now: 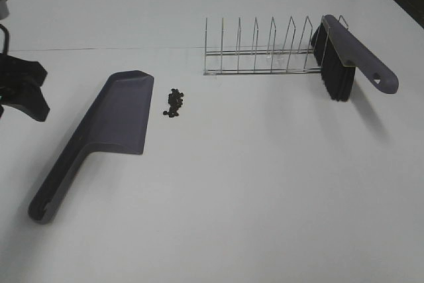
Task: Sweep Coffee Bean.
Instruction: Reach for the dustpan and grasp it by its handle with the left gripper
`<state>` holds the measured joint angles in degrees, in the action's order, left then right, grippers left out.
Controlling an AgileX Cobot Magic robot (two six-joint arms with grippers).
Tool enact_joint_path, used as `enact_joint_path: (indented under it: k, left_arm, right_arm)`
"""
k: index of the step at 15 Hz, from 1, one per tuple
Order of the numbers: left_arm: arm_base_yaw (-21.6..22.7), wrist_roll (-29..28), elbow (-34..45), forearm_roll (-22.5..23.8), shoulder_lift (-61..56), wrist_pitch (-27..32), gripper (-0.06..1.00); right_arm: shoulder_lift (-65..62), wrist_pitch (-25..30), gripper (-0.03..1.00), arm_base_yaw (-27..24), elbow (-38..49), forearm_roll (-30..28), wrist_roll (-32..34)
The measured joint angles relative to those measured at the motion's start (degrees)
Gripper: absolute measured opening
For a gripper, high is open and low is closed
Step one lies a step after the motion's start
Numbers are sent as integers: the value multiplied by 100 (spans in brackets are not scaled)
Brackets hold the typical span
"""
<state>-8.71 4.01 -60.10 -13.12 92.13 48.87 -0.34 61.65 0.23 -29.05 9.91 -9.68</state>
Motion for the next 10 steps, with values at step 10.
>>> enact_joint_path:
  k: [10]
  left_arm:
    - [-292, -464, -413, 281, 1713, -23, 63]
  right_arm:
    - [0, 0, 64, 0, 0, 0, 0]
